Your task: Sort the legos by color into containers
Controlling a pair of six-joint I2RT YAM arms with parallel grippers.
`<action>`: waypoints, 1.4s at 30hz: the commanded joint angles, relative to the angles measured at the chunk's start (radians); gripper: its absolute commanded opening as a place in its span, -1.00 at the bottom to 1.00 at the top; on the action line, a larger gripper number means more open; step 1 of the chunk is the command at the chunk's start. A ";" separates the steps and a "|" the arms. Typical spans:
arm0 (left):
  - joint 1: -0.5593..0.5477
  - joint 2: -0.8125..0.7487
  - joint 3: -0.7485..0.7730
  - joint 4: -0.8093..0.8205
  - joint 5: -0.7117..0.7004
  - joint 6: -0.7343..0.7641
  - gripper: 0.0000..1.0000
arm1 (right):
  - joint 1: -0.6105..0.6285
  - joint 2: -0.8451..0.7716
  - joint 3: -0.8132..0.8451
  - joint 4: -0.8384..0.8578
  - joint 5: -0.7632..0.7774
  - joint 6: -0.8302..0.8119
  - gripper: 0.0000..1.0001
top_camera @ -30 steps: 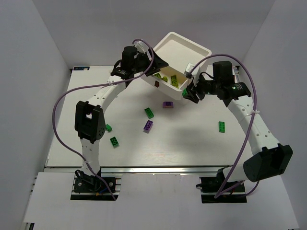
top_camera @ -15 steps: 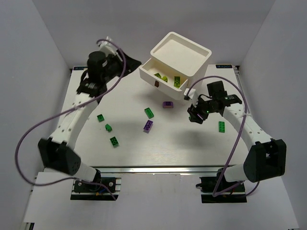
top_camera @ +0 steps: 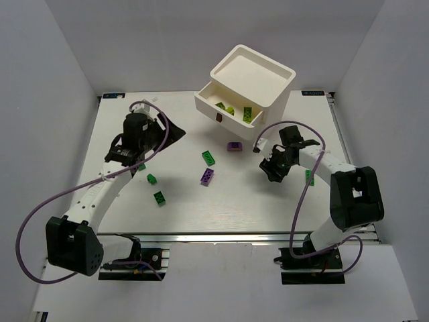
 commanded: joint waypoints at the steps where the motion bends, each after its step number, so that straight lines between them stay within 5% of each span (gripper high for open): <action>1: 0.011 -0.061 -0.018 -0.013 -0.046 -0.011 0.57 | 0.000 0.014 -0.003 0.070 0.026 -0.017 0.11; 6: 0.021 -0.081 -0.049 -0.045 -0.059 -0.011 0.59 | -0.007 -0.052 0.003 0.038 0.015 -0.038 0.63; 11: 0.030 -0.096 -0.060 -0.062 -0.072 -0.009 0.61 | -0.013 -0.148 0.046 -0.101 -0.057 -0.072 0.54; 12: 0.030 -0.098 -0.061 -0.065 -0.072 -0.006 0.60 | -0.016 -0.174 0.082 -0.137 -0.084 -0.098 0.48; 14: 0.030 -0.101 -0.065 -0.069 -0.073 -0.006 0.52 | -0.019 -0.199 0.139 -0.304 -0.254 -0.172 -0.06; 16: 0.039 -0.112 -0.081 -0.063 -0.076 -0.008 0.40 | -0.009 -0.219 0.227 -0.417 -0.450 -0.356 -1.00; 19: 0.039 -0.113 -0.101 -0.051 -0.075 -0.012 -0.23 | 0.054 -0.221 0.274 -0.378 -0.548 -0.364 -1.00; 20: 0.048 -0.113 -0.101 -0.051 -0.072 -0.012 -0.58 | 0.075 -0.204 0.288 -0.299 -0.528 -0.335 -1.00; 22: 0.048 -0.112 -0.100 -0.053 -0.066 -0.014 -0.73 | 0.146 -0.141 0.352 -0.232 -0.453 -0.258 -1.00; 26: 0.048 -0.133 -0.114 -0.056 -0.061 -0.023 -0.54 | 0.211 -0.025 0.481 -0.094 -0.316 -0.120 -1.00; 27: 0.048 -0.139 -0.118 -0.056 -0.060 -0.028 -0.28 | 0.218 0.026 0.506 -0.062 -0.277 -0.083 -1.00; 30: 0.048 -0.161 -0.140 -0.048 -0.055 -0.043 0.06 | 0.275 0.139 0.612 0.038 -0.010 0.047 -0.89; 35: 0.048 -0.176 -0.155 -0.025 -0.023 -0.052 0.16 | 0.277 0.244 0.745 0.090 0.248 0.110 -0.85; 38: 0.048 -0.165 -0.172 0.022 0.022 -0.063 0.23 | 0.280 0.236 0.689 0.188 0.437 0.116 -0.79; 42: 0.048 -0.115 -0.175 0.096 0.089 -0.078 0.30 | 0.286 0.262 0.695 0.225 0.475 0.126 -0.76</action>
